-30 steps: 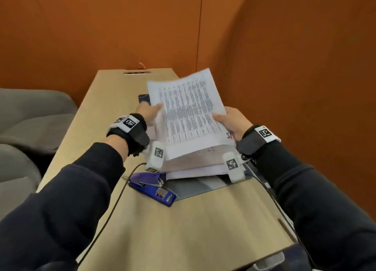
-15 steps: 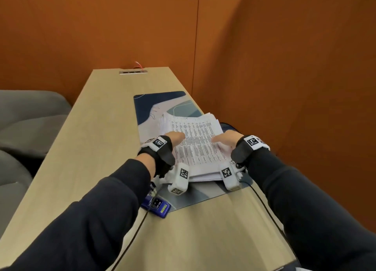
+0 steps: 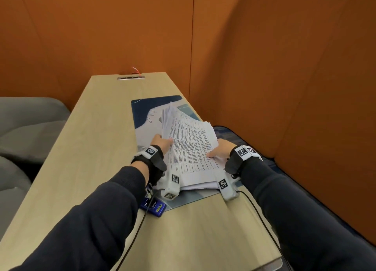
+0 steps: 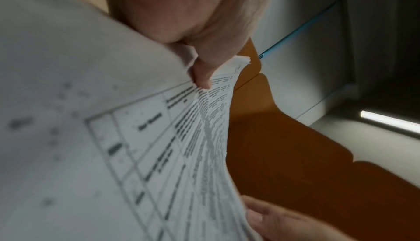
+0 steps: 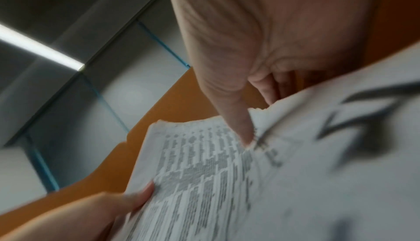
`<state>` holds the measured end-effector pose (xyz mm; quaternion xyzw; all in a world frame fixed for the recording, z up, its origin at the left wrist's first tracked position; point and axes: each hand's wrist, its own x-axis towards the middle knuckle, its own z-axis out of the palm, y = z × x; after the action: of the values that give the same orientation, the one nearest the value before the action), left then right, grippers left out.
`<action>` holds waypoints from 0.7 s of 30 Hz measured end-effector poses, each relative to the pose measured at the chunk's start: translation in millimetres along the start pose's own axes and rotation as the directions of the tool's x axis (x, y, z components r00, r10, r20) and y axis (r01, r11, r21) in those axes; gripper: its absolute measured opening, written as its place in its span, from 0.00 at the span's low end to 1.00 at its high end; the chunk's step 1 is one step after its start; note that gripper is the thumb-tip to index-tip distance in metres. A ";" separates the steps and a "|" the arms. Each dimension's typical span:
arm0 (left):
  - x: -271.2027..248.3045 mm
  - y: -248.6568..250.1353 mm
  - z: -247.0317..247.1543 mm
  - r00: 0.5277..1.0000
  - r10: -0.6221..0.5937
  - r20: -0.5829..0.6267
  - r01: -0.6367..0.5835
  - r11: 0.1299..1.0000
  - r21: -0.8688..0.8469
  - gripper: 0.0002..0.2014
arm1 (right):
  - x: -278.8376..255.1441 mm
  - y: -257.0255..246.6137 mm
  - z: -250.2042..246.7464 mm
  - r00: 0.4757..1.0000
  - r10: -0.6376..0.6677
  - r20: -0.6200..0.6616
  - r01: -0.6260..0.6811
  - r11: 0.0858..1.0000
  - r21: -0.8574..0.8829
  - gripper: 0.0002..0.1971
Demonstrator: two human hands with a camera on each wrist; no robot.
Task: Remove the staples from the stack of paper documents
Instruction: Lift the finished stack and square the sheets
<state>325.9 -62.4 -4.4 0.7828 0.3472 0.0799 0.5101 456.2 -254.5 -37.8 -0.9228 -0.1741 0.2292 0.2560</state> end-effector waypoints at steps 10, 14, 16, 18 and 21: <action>-59.7 61.6 -43.6 0.754 0.581 -0.306 -0.655 0.699 -0.288 0.13 | -84.7 -39.3 -71.4 0.866 -0.318 -0.385 0.485 0.355 0.799 0.27; -78.3 78.3 -41.7 0.481 0.676 -0.558 -0.841 0.537 -0.075 0.13 | -116.7 -77.0 -82.0 0.700 -0.321 -0.638 0.714 0.330 0.617 0.15; -80.8 72.3 -43.2 0.438 0.702 -0.561 -0.873 0.480 -0.082 0.12 | -123.8 -79.9 -82.5 0.672 -0.340 -0.658 0.741 0.323 0.589 0.15; -80.8 63.5 -44.1 0.495 0.705 -0.508 -0.861 0.477 -0.176 0.13 | -126.0 -74.5 -77.6 0.695 -0.368 -0.617 0.719 0.349 0.602 0.18; -74.2 47.3 -48.9 0.712 0.589 -0.381 -0.700 0.557 -0.446 0.24 | -122.2 -57.5 -62.5 0.781 -0.439 -0.445 0.618 0.442 0.650 0.26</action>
<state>269.0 -83.7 75.8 0.6570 0.0415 0.4332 0.6156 374.6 -286.2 82.5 -0.6385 -0.3116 0.0892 0.6980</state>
